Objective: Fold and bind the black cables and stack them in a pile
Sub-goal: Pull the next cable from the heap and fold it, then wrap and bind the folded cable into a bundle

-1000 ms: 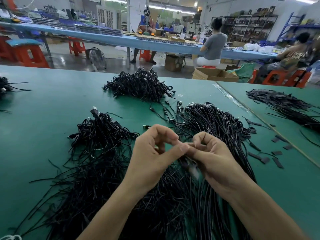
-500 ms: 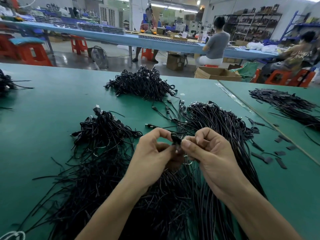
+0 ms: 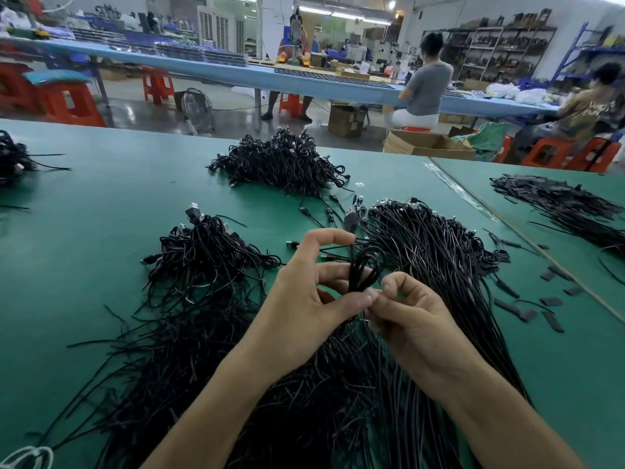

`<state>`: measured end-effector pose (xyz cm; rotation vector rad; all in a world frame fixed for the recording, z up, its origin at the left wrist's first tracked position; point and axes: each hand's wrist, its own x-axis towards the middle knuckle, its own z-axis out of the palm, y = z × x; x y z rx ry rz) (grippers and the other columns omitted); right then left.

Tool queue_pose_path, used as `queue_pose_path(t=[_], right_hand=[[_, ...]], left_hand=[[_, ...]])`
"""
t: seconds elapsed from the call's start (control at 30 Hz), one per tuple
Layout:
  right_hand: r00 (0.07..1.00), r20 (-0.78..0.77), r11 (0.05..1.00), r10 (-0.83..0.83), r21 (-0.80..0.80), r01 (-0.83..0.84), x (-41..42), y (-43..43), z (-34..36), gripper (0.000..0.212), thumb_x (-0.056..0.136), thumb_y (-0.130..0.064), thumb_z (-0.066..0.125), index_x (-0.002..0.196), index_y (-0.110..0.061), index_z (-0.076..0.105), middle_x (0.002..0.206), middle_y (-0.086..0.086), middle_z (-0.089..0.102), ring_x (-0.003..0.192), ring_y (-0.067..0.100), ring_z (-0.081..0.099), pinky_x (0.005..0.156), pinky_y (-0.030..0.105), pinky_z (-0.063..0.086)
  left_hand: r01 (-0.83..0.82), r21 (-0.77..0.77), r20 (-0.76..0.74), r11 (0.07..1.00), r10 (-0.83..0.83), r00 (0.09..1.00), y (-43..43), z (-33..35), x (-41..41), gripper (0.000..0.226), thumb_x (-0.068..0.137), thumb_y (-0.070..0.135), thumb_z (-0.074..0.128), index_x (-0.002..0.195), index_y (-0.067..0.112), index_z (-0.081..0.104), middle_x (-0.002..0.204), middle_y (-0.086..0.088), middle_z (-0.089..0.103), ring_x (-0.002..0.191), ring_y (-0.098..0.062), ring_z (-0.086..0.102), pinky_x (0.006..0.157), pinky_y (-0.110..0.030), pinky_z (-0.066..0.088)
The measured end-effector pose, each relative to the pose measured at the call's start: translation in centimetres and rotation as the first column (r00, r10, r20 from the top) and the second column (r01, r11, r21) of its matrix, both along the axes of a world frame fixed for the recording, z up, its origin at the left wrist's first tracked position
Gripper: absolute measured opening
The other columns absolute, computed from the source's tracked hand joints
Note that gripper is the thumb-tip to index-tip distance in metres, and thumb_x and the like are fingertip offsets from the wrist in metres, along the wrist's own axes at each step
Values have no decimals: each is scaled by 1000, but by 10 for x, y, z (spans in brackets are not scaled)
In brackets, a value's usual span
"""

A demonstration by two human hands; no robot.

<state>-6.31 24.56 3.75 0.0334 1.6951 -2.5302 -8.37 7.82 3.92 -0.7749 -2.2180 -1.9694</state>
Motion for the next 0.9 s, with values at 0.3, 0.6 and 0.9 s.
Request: queue_pose_path(t=[0.3,0.6,0.9], right_hand=[[974,227,989,8,-148,26,-9,1,-14,29,62,-4,74,61,-20,50,57,0,51,47,9,44,38,20,34],[991,61,863,-115,500,70,-25,31,-36,7,92,-6,66,92,-12,64,85,8,74,66,9,62,55,22,46],[999,-46,162,-18,986,48,-63,27,-65,15,98,-28,59,103,-19,70,98,-6,66,91,11,61,81,27,51]], left_hand=[[-160,-226,-353,961,72,933,0,-9,-4,42,86,19,77,121,34,60,99,16,70,96,-1,67,83,-25,57],[-576,74,146,814,562,814,-52,-22,-56,34,84,16,78,105,28,55,85,1,74,69,-9,74,61,-23,60],[-818,-200,97,539,842,531,-107,-57,-104,38,92,10,68,129,7,61,117,-13,68,102,-30,68,96,-50,54]])
